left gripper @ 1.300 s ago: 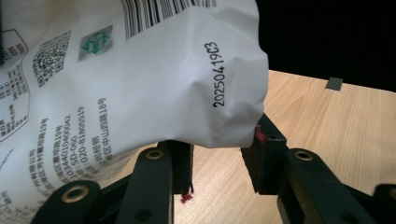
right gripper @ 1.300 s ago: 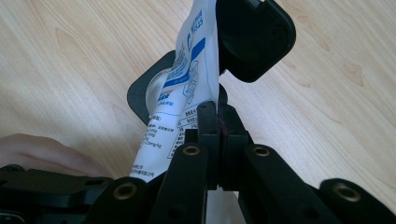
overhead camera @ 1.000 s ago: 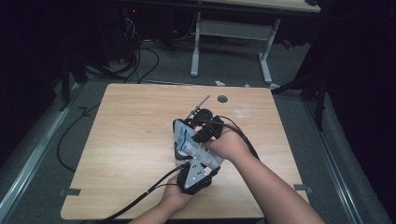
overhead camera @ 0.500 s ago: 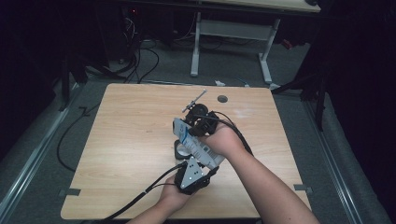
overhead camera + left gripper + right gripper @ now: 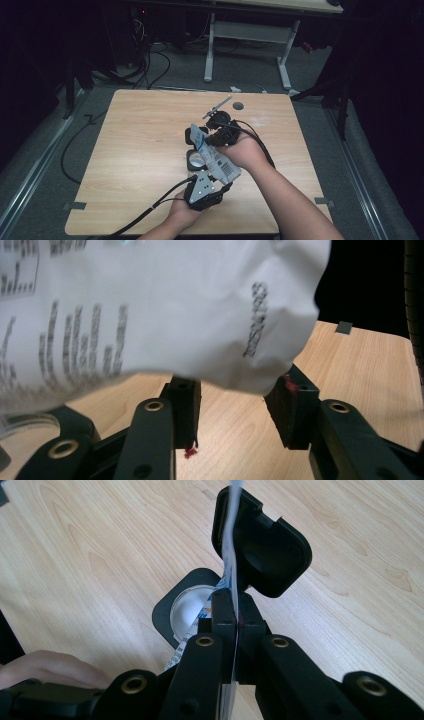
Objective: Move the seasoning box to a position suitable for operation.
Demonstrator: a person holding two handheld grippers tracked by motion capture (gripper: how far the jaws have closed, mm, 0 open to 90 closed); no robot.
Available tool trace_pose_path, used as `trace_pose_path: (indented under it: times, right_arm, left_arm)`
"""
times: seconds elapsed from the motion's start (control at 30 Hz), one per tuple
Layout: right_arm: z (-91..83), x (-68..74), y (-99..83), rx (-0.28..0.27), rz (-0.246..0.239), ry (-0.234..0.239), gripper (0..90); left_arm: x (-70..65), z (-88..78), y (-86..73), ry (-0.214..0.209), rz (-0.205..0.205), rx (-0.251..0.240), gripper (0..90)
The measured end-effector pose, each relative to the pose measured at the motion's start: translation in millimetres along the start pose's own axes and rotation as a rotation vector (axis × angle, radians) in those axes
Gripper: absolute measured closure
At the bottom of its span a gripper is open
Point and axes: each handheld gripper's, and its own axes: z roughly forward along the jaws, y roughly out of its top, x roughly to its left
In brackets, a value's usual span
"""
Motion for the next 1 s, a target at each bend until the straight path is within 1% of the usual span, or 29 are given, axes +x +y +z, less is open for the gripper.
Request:
trace_pose_path:
  times: [0.13,0.3,0.43,0.6,0.67,0.73,0.8,0.9,1.0]
  right_arm:
    - [-3.6,0.0,-4.5,-0.018,0.013,0.012,90.0]
    - [-12.1,-1.1,-12.7,-0.084,0.033,0.029,90.0]
    - [-14.9,-0.7,-22.4,-0.134,0.037,0.025,90.0]
    - [-17.2,-0.9,-33.2,-0.191,0.036,0.016,90.0]
    - [-19.2,-0.7,-36.5,-0.211,0.029,0.012,90.0]
    - [-22.7,-0.2,-39.8,-0.238,0.034,0.012,90.0]
    - [-25.1,0.1,-43.1,-0.259,0.022,0.002,90.0]
    - [-28.6,0.3,-49.7,-0.292,0.022,-0.002,90.0]
    - [-30.7,-2.0,-56.2,-0.324,0.034,-0.004,90.0]
  left_arm:
    - [-0.1,-1.8,-3.5,-0.004,-0.007,0.004,53.9]
    - [-0.3,-3.5,-8.2,-0.014,-0.014,0.014,48.8]
    - [0.7,-6.1,-11.3,-0.021,-0.024,0.014,47.0]
    - [2.2,-10.8,-15.2,-0.039,-0.047,0.013,44.7]
    - [2.7,-13.3,-17.1,-0.039,-0.046,0.015,43.6]
    - [4.0,-15.2,-19.0,-0.040,-0.048,0.017,43.0]
    - [5.7,-17.1,-20.8,-0.040,-0.056,0.017,42.2]
    - [7.3,-19.3,-22.4,-0.042,-0.066,0.015,41.7]
    - [9.4,-22.7,-23.7,-0.043,-0.074,0.011,41.2]
